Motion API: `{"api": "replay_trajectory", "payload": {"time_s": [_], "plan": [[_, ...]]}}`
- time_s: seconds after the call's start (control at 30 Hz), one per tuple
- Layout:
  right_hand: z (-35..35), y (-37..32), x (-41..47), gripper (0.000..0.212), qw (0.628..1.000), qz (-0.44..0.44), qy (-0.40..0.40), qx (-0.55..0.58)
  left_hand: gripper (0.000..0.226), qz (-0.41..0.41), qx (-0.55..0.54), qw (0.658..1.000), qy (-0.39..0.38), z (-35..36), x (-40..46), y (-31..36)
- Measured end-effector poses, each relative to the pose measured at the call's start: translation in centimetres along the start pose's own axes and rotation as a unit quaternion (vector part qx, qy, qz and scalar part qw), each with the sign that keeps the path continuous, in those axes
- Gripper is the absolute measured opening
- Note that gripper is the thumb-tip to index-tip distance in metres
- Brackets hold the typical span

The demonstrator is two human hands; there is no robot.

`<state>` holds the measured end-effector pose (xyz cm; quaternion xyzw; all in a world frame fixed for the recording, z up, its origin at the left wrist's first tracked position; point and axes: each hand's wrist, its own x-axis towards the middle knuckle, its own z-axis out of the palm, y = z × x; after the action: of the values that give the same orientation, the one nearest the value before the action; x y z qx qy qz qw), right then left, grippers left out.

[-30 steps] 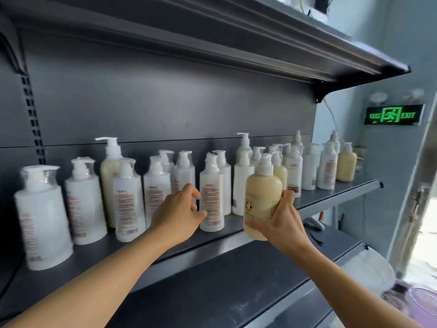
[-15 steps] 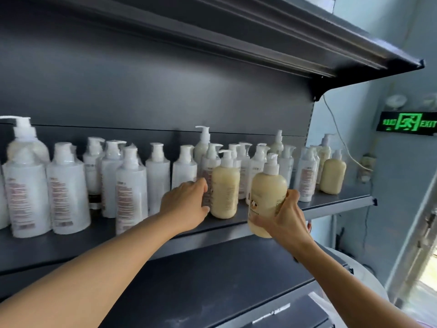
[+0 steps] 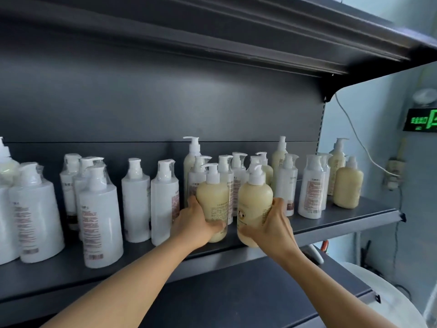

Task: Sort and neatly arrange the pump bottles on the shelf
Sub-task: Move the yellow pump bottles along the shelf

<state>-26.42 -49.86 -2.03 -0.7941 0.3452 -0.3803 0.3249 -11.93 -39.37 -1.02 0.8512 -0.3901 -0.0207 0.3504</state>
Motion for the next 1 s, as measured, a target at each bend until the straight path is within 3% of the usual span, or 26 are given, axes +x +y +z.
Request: {"api": "replay_trajectory", "payload": {"time_s": [0.17, 0.4, 1.0], "plan": [[1.3, 0.5, 1.0, 0.071, 1.000, 0.015, -0.004, 0.013, 0.088, -0.013, -0.071, 0.997, 0.012, 0.9, 1.0, -0.3], [1.8, 0.9, 1.7, 0.071, 1.000, 0.005, -0.001, 0.018, 0.086, 0.002, -0.034, 0.999, 0.026, 0.9, 1.9, -0.6], [0.7, 3.0, 4.3, 0.079, 0.996, -0.033, -0.085, -0.007, 0.081, -0.013, -0.083, 0.996, 0.037, 2.4, 1.4, 0.8]]}}
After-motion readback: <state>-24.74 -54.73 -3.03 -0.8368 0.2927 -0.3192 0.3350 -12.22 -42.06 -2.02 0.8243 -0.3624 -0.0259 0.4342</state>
